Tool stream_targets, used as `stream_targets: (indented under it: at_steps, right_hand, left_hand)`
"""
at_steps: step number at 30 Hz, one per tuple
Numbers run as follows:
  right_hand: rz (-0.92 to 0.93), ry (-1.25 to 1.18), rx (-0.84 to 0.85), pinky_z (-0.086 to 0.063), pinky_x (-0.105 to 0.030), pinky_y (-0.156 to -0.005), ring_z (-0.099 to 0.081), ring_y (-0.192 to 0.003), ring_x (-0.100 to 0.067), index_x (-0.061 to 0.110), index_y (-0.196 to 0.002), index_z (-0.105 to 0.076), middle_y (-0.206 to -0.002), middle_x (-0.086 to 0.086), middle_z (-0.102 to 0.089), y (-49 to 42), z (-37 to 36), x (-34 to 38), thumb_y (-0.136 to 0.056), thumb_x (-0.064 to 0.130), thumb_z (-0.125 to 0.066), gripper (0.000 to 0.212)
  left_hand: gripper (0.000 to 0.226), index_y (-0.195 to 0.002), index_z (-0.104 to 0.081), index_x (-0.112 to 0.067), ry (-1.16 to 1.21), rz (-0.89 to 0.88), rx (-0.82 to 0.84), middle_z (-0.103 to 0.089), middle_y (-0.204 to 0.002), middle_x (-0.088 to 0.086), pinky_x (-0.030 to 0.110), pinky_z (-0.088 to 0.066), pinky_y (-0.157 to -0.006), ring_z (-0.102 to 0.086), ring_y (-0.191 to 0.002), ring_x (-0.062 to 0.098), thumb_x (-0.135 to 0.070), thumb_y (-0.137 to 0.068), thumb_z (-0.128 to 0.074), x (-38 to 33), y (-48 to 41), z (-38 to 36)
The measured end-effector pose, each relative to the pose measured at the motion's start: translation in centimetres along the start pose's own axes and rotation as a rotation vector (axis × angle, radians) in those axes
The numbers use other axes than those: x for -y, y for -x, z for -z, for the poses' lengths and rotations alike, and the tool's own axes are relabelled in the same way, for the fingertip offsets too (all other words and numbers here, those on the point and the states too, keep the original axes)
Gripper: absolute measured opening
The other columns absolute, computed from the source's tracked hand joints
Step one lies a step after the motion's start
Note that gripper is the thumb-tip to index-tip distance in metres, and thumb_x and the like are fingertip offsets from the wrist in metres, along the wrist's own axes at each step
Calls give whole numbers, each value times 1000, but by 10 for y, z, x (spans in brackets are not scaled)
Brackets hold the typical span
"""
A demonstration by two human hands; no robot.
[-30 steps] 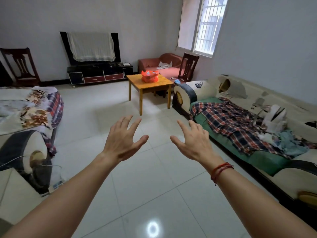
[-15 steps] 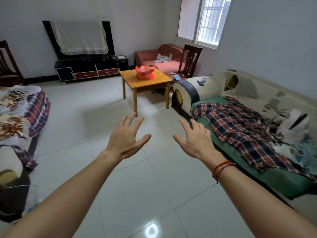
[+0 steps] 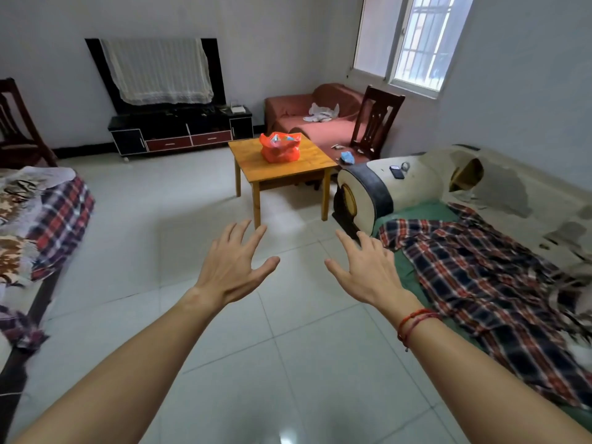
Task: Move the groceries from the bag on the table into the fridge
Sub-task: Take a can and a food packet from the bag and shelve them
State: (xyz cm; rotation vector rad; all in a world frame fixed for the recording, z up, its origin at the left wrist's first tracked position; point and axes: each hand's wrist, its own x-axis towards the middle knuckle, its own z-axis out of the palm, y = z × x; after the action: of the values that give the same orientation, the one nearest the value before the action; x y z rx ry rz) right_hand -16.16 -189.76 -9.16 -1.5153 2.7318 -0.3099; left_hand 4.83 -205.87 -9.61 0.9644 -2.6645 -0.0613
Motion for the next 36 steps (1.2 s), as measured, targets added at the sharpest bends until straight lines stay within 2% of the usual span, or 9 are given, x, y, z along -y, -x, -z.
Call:
stream_targets:
  at_steps: [7,10,16,20,26,31,36]
  right_hand:
    - [16,15,19,-31,-51,-110,-35,-138,-32,36,-156,-21,-153,-12,-36,-162,-34,-16,-97,64,-35,67]
    - [11,6,51,-29,-52,-113,-32,-141,-33,36,-156,-19,-157,-12,-32,-236,-44,-18,-97,64,-35,67]
    - [7,26,92,-27,-52,-115,-29,-144,-33,35,-157,-19,-159,-12,-29,-371,-50,-27,-98,64,-36,68]
    - [4,15,108,-23,-55,-117,-22,-148,-35,36,-157,-18,-163,-12,-23,-455,-62,-39,-97,64,-36,69]
    - [27,-1,146,-24,-55,-117,-19,-150,-34,37,-158,-16,-164,-11,-20,-579,-91,-59,-98,65,-34,69]
    - [48,-25,201,-23,-57,-118,-19,-150,-35,36,-159,-14,-165,-12,-18,-707,-115,-78,-97,65,-33,71]
    - [69,-28,244,-26,-53,-116,-22,-149,-34,34,-159,-14,-164,-13,-20,-823,-120,-84,-98,62,-37,71]
  left_hand:
    - [80,-149,-38,-25,20,26,-16,-36,-154,10,48,-39,-107,-31,-142,29,-73,-86,-26,47,-145,-60]
    - [80,-149,-38,-25,31,24,-12,-36,-154,10,46,-38,-107,-31,-141,28,-73,-86,-25,65,-218,-79]
    - [80,-152,-33,-26,59,39,12,-31,-158,9,44,-28,-115,-25,-145,27,-72,-87,-26,101,-349,-106]
    - [79,-153,-31,-26,51,66,47,-28,-159,8,46,-28,-116,-23,-146,27,-71,-88,-29,122,-422,-130]
    - [80,-152,-33,-25,25,93,67,-33,-156,7,44,-31,-114,-28,-143,27,-73,-88,-26,156,-531,-177]
    - [81,-152,-31,-28,10,145,95,-29,-159,7,44,-25,-116,-23,-146,29,-74,-87,-24,177,-643,-214]
    - [85,-152,-32,-28,-19,206,123,-29,-160,6,42,-22,-118,-22,-146,29,-77,-83,-20,202,-749,-239]
